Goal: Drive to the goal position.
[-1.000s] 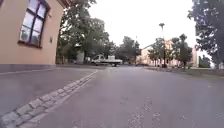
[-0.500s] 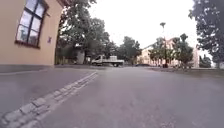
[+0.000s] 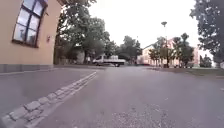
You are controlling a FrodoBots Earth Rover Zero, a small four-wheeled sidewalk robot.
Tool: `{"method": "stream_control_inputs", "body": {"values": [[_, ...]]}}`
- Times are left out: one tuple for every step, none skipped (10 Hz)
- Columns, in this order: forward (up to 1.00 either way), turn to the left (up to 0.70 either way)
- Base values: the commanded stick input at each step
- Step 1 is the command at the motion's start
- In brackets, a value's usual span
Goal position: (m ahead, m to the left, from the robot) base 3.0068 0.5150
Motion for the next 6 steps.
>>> {"method": "stream_control_inputs", "body": {"values": [[0.45,0.0],[0.45,0.0],[0.45,0.0],[0.45,0.0],[0.45,0.0],[0.45,0.0]]}}
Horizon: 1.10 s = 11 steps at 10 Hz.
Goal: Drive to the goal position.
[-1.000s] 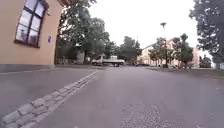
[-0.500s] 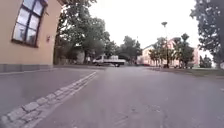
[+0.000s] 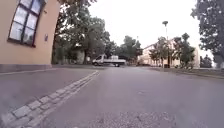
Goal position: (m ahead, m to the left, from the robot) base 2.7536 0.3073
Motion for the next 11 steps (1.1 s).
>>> {"method": "stream_control_inputs", "body": {"values": [[0.45,0.0],[0.45,0.0],[0.45,0.0],[0.45,0.0],[0.45,0.0],[0.45,0.0],[0.45,0.0],[0.45,0.0],[0.45,0.0],[0.45,0.0],[0.45,0.0]]}}
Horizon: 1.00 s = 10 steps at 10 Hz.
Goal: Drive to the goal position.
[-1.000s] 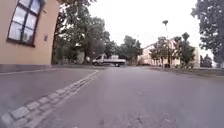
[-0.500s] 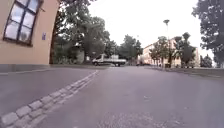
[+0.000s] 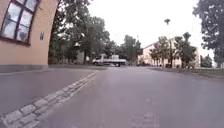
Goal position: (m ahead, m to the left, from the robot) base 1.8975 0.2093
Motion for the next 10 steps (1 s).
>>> {"method": "stream_control_inputs", "body": {"values": [[0.45,0.0],[0.45,0.0],[0.45,0.0],[0.45,0.0],[0.45,0.0],[0.45,0.0],[0.45,0.0],[0.45,0.0],[0.45,0.0],[0.45,0.0]]}}
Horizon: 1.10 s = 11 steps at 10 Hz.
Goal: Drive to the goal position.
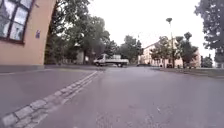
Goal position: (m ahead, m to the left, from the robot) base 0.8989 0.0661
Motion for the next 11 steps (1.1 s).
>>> {"method": "stream_control_inputs", "body": {"values": [[0.45,0.0],[0.45,0.0],[0.45,0.0],[0.45,0.0],[0.45,0.0],[0.45,0.0],[0.45,-0.12],[0.45,-0.26],[0.45,-0.26],[0.45,-0.27],[0.45,-0.27]]}}
